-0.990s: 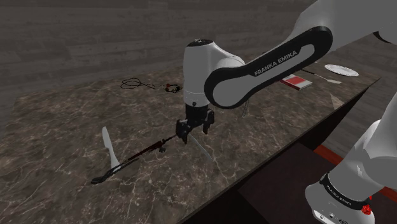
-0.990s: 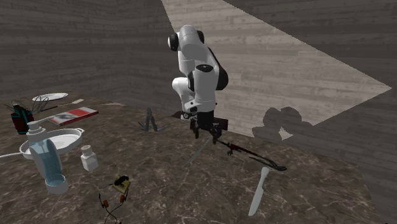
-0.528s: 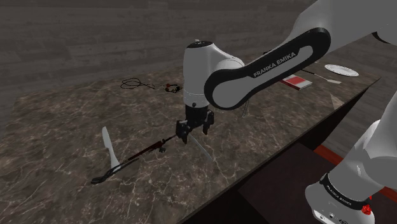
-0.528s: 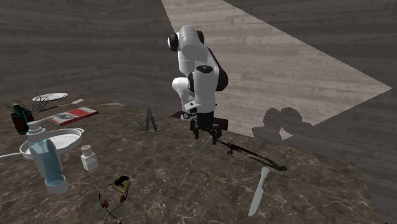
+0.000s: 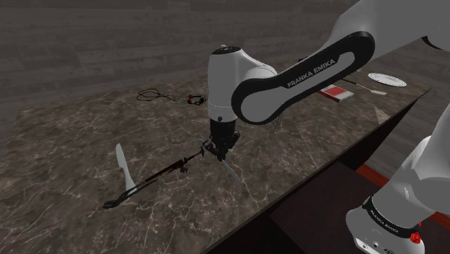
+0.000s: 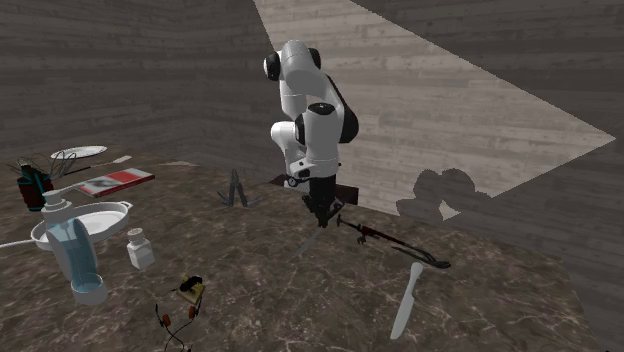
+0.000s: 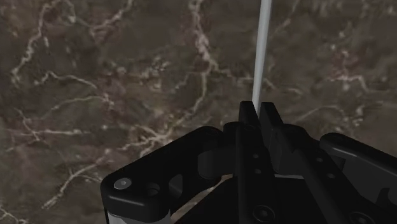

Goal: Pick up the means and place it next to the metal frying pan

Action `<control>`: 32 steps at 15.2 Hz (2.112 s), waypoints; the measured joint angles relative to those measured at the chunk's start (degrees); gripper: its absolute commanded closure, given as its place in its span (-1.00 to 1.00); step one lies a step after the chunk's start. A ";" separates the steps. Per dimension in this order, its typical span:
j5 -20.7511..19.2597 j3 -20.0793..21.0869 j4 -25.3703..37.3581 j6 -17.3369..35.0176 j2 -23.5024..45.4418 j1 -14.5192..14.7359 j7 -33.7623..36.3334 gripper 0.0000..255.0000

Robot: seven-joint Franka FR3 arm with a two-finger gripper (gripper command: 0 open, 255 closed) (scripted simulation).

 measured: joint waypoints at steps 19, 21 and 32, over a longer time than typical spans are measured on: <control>3.74 0.47 6.30 -11.45 -6.03 -0.85 -2.37 1.00; 4.04 0.53 7.14 -12.76 -6.58 -0.84 -2.42 1.00; 5.58 -1.66 9.60 -18.16 -9.79 -3.28 -7.44 1.00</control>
